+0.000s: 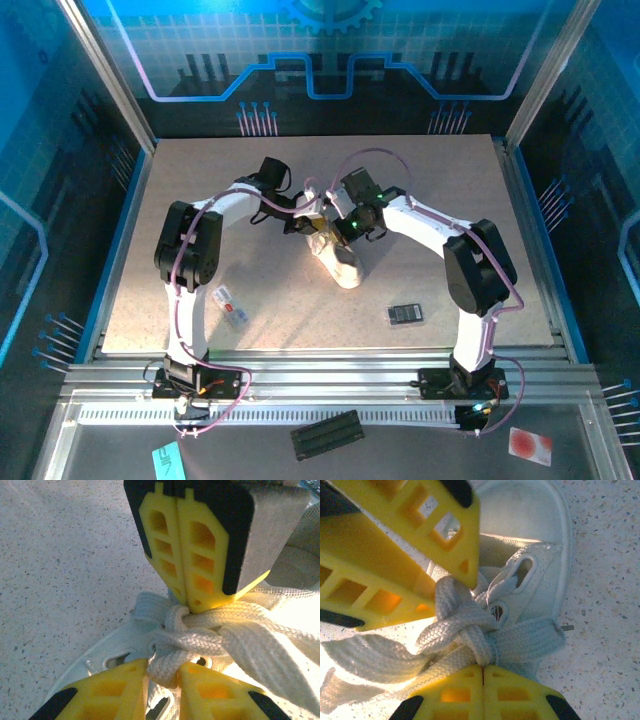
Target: Tie the shoes
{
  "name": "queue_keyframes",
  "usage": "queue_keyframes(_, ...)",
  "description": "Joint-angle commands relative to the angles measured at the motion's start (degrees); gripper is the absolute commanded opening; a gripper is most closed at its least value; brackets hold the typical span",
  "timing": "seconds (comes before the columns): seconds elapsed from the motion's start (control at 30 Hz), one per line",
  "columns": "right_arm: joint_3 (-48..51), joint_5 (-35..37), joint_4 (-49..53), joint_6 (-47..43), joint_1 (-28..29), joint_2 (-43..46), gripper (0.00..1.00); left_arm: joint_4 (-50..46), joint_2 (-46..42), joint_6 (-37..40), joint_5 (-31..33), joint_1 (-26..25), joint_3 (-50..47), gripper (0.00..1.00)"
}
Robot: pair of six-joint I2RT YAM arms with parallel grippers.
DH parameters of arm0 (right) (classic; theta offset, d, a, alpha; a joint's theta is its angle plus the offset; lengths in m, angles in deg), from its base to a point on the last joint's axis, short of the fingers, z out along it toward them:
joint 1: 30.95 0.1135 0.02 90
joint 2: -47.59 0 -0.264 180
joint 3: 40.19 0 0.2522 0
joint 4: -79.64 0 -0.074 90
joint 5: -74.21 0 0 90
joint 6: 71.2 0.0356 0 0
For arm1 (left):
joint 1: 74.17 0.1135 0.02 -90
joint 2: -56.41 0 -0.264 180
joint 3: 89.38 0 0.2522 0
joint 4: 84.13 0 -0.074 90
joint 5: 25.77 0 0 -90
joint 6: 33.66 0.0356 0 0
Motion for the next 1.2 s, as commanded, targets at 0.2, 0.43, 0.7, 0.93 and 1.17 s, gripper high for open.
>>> queue_keyframes(0.2,2.6,-4.3,-3.1,2.6,-2.3,3.4,0.22,-2.2,-3.1,0.2,-1.0,0.2,-0.4,0.00)
queue_keyframes(0.43,5.4,-5.4,-5.0,4.8,-3.1,8.8,0.39,0.5,-5.0,-3.9,-0.2,0.2,-2.8,0.00)
queue_keyframes(0.7,10.9,1.8,-7.9,9.9,0.4,15.8,0.43,-0.6,-5.7,-8.0,0.2,0.2,-3.7,0.00)
queue_keyframes(0.93,18.7,12.4,-15.4,12.0,10.9,20.3,0.43,-3.9,-5.6,-8.2,-0.4,0.1,-2.8,0.00)
queue_keyframes(1.17,21.2,9.1,-26.7,18.9,14.5,17.0,0.52,-11.3,-3.7,-8.3,-0.6,0.1,2.5,0.00)
